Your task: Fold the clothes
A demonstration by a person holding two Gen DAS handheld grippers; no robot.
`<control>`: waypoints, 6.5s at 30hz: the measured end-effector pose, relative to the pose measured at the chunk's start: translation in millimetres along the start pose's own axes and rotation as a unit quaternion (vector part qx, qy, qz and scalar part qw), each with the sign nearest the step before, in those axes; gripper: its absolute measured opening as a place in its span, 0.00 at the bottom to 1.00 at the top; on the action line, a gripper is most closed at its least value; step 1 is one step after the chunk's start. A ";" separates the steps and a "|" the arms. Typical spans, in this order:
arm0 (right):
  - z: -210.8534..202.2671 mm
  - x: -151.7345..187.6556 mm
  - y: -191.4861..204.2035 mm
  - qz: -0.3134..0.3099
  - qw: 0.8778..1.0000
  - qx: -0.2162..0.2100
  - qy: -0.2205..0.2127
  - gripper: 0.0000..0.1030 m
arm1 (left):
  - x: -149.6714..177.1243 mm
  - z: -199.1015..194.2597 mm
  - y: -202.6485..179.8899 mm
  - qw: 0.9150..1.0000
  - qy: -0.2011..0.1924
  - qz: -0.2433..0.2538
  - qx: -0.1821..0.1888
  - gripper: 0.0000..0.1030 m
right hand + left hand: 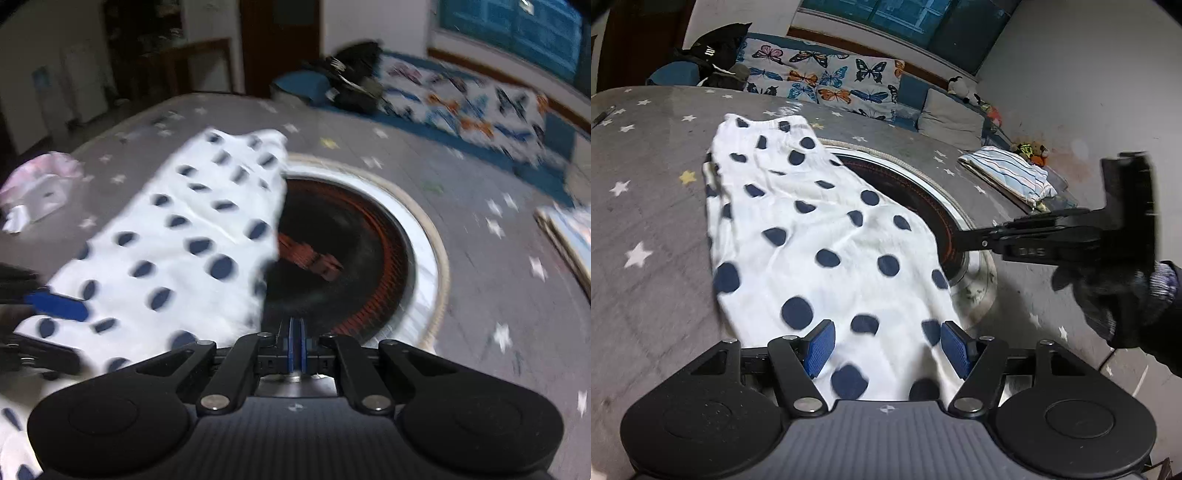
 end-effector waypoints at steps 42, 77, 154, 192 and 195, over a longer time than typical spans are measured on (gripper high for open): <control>-43.0 60.6 199.1 -0.269 0.941 -0.203 0.032 0.33 | -38.4 3.2 52.2 0.997 -0.034 0.010 -0.066 0.63; -68.9 102.7 148.0 -0.205 0.966 -0.150 0.044 0.35 | 43.5 -53.2 -14.3 0.998 -0.040 0.048 0.017 0.29; 122.0 -173.8 94.3 -0.102 0.991 -0.084 0.017 0.40 | 21.5 -10.5 13.9 0.998 0.019 0.020 0.065 0.32; 106.5 -211.4 44.8 -0.063 0.996 -0.057 -0.012 0.42 | 20.7 -13.6 17.2 0.998 0.017 0.007 0.067 0.36; 109.8 -209.3 28.2 -0.049 0.997 -0.052 -0.007 0.46 | 18.5 -14.3 19.2 0.998 0.017 0.004 0.063 0.36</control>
Point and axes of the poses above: each gripper's, at about its wrist camera, not at the fingertips, and z roughly the way its jaws point, y to its left, x to its underside, the point moved 6 cm from there along z, roughly the way its jaws point, and after that the axes turned 9 degrees about y, right-handed, at the moved point
